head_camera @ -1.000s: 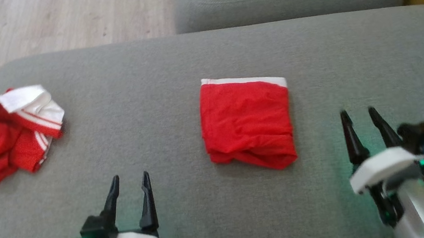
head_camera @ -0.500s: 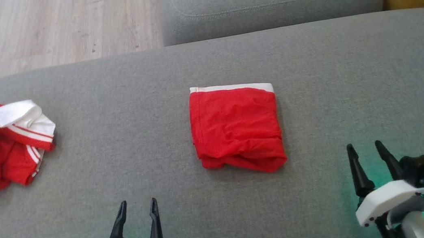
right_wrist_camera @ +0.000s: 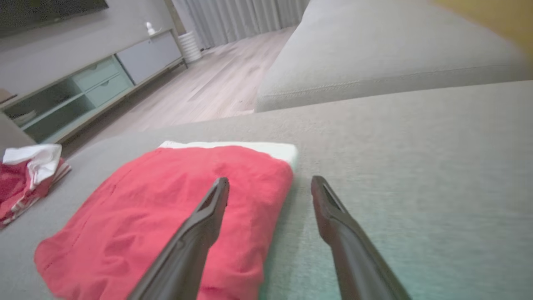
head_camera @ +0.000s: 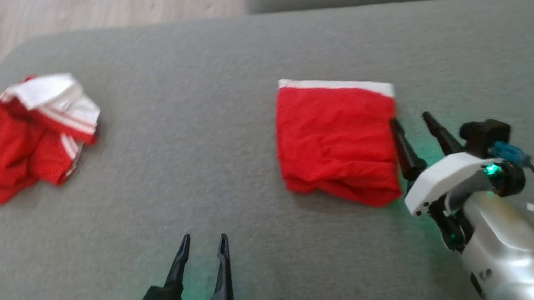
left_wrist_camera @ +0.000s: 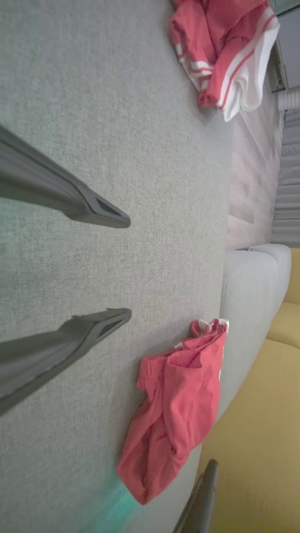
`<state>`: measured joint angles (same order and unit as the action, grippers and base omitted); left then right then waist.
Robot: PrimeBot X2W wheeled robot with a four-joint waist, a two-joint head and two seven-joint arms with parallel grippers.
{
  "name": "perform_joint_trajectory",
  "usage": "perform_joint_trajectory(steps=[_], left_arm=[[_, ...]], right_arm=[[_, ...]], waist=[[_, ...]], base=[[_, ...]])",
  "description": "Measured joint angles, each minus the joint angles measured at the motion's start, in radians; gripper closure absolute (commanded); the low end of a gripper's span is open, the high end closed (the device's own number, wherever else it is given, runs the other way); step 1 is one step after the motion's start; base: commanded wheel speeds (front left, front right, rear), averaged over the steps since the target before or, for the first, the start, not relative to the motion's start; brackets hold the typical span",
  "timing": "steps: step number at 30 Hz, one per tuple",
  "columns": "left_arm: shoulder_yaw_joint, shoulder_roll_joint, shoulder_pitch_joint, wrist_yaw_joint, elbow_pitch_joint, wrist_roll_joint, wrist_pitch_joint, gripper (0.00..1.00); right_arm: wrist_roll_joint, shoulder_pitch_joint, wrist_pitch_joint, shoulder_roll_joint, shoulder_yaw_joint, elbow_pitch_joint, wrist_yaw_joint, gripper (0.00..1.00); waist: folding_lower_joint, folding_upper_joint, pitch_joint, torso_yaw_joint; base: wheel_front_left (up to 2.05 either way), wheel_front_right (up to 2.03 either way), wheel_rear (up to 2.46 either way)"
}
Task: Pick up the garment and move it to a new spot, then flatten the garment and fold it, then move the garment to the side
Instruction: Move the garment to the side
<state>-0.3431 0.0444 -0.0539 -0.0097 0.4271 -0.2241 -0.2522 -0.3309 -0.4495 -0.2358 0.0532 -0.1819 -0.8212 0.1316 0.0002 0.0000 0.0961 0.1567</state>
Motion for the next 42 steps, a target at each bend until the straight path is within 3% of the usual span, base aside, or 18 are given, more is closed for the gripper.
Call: perform_joint_trajectory(steps=[5,6,7,11,16,25,34,38,42], left_arm=[[-0.020,0.000,-0.016,0.004,0.002,-0.014,0.000,0.00],[-0.021,0.000,-0.020,0.006,0.005,-0.016,0.000,0.00],[-0.021,0.000,-0.024,0.007,0.006,-0.019,0.000,0.00],[-0.018,0.000,-0.029,0.010,0.006,-0.022,0.000,0.00],[0.000,0.001,-0.030,0.009,0.005,-0.005,0.000,0.00],[0.019,0.002,-0.071,-0.017,0.005,0.014,0.000,0.00],[-0.054,0.002,-0.121,-0.030,0.000,0.012,0.000,0.00],[-0.077,0.002,-0.123,-0.031,-0.006,0.012,0.000,0.00],[-0.086,0.002,-0.124,-0.031,-0.006,0.008,0.000,0.00]], right_arm=[[-0.021,-0.028,0.011,0.000,-0.032,-0.125,0.000,0.00],[-0.026,-0.029,0.011,0.000,-0.038,-0.144,0.000,0.73],[-0.031,-0.031,0.009,0.000,-0.040,-0.160,0.000,1.00],[-0.031,-0.076,-0.005,0.002,-0.035,-0.184,0.000,1.00],[-0.042,-0.070,-0.012,0.001,-0.038,-0.154,0.000,1.00],[-0.067,0.011,-0.012,0.002,-0.115,-0.040,0.000,1.00],[-0.092,0.064,-0.012,0.002,-0.160,0.025,0.000,1.00],[-0.093,0.071,-0.012,0.002,-0.167,0.045,0.000,1.00],[-0.071,0.069,-0.012,0.002,-0.161,0.055,0.000,1.00]], waist=[[0.0000,0.0000,0.045,0.056],[0.0000,0.0000,0.053,0.064],[0.0000,0.0000,0.061,0.071],[0.0001,0.0000,0.079,0.072],[-0.0001,0.0000,0.073,0.006],[-0.0001,0.0000,0.057,-0.235],[-0.0002,0.0000,0.061,-0.492],[-0.0002,0.0000,0.071,-0.572],[-0.0003,0.0000,0.089,-0.609]], base=[[0.00,0.00,0.00],[0.00,0.00,0.00],[0.00,0.00,0.00],[0.00,0.00,0.00],[0.00,0.00,0.00],[0.00,0.00,0.00],[0.00,0.00,0.00],[0.00,0.00,0.00],[0.00,0.00,0.00]])
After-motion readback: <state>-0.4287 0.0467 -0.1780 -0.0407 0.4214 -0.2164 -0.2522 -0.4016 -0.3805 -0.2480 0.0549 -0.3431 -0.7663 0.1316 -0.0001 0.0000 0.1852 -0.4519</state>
